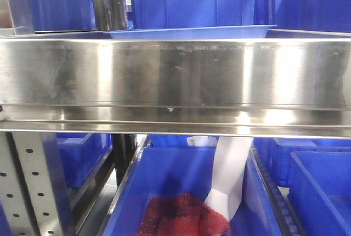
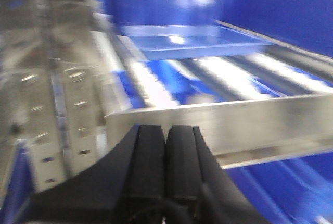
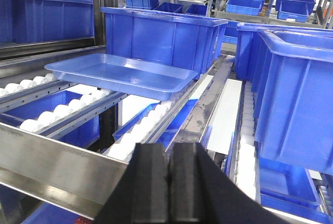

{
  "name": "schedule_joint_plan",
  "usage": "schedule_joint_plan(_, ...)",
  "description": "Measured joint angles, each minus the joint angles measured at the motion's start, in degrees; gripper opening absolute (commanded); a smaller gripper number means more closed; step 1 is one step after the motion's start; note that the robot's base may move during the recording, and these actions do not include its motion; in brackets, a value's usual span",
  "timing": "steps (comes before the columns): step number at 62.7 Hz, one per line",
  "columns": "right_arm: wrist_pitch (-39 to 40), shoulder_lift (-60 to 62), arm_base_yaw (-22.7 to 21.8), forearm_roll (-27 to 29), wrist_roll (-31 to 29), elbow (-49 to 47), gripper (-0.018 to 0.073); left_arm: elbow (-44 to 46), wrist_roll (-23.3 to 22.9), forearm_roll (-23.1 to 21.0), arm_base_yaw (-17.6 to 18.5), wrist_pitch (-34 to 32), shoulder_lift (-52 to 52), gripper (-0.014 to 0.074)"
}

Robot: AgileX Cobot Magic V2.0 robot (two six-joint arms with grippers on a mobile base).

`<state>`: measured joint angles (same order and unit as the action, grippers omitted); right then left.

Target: Grab blue tray and place on right shelf

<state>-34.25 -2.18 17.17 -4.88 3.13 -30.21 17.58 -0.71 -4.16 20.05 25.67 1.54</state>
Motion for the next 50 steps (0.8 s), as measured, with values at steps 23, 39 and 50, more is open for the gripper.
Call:
schedule_joint_plan(23, 0.0, 0.0, 0.0, -0.1, 0.0, 0.0, 0.0057, -19.2, 5.5, -4.8, -14.5, -21.9, -2.2, -0.0048)
schedule_joint_plan(39, 0.0, 0.0, 0.0, -0.1, 0.0, 0.0, 0.0057, -19.2, 5.5, -5.0, -14.5, -24.0, -2.2, -0.0048)
schedule_joint_plan(50, 0.0, 0.1, 0.0, -0.1, 0.0, 0.0, 0.0057, -19.2, 5.6, -5.0, -14.5, -24.0, -2.2, -0.0048)
